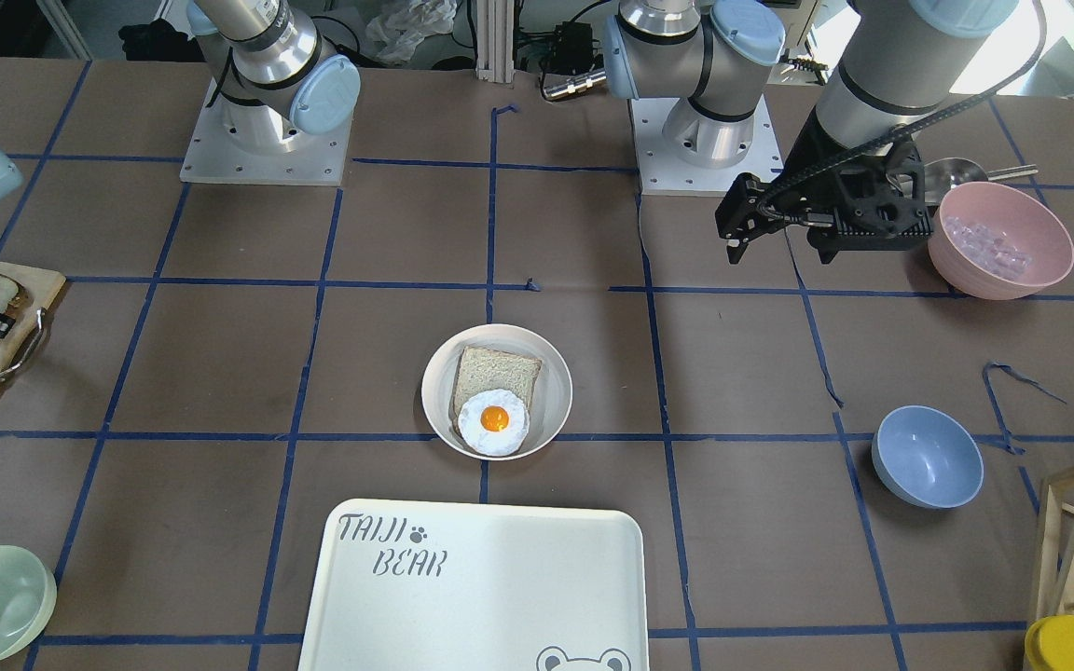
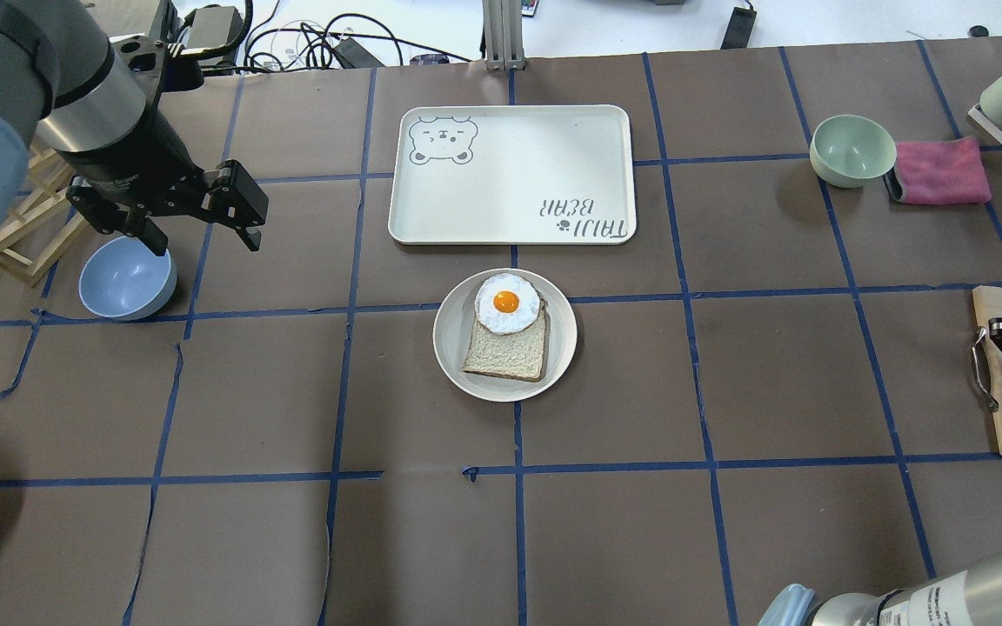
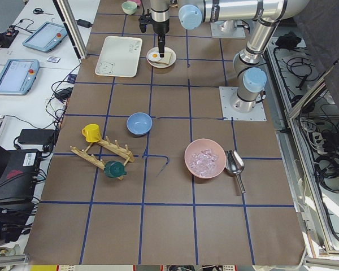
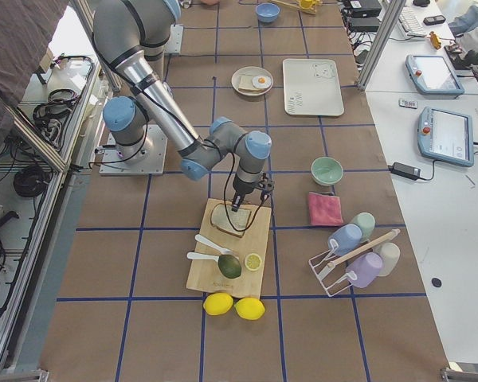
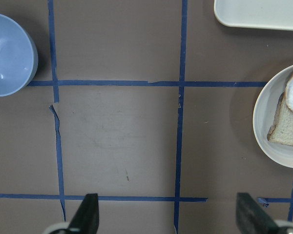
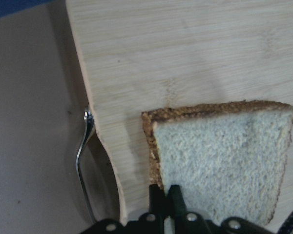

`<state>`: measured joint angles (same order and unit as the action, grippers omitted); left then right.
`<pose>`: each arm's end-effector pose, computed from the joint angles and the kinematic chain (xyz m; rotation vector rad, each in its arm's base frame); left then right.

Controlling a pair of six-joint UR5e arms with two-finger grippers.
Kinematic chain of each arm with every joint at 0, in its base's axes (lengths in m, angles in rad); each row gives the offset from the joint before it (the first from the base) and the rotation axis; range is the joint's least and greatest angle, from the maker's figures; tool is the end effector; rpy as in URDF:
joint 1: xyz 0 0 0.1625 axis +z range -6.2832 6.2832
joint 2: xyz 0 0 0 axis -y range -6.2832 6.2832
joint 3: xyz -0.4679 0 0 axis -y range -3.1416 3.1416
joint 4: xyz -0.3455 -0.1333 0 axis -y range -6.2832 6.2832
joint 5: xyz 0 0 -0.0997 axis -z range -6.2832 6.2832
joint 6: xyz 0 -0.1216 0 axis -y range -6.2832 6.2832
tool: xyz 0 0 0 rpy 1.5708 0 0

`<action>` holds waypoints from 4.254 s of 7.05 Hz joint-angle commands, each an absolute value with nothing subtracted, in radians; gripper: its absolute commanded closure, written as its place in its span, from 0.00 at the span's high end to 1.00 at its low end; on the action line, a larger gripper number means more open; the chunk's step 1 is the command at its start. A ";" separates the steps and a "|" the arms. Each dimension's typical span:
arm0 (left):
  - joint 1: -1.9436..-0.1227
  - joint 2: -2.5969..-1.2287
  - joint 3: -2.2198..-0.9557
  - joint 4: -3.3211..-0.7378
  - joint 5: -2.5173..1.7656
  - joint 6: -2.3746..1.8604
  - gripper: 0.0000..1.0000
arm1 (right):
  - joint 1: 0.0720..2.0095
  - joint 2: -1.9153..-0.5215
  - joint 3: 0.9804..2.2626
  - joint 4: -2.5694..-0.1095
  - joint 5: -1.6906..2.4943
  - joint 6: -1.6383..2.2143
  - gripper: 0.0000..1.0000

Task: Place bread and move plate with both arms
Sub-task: 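Grasp the bread slice on the board with the right gripper, then carry the bread slice with the right gripper over the egg plate, then lower the bread onto the egg and open the right gripper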

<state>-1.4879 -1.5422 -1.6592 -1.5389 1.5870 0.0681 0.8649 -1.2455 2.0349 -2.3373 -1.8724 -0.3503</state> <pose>-0.0955 -0.4372 0.4852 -0.0228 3.1271 0.0454 -0.2438 -0.4359 0.2422 -0.5048 -2.8375 -0.2492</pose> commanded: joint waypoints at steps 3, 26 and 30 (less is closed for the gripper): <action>-1.488 -1.549 -1.658 -1.537 1.591 0.067 1.00 | 0.879 -1.276 2.030 -2.327 -1.875 -0.315 0.00; -1.485 -1.546 -1.660 -1.548 1.583 0.068 1.00 | 2.037 -1.092 1.608 -2.206 -1.582 0.700 1.00; -1.474 -1.632 -1.664 -1.519 1.577 0.060 1.00 | 1.846 -1.249 1.597 -2.045 -1.579 0.343 1.00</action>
<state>-1.4761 -1.5986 -1.6630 -1.5351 1.5808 0.0593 1.9428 -1.1740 1.5960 -2.1514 -1.5842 0.4721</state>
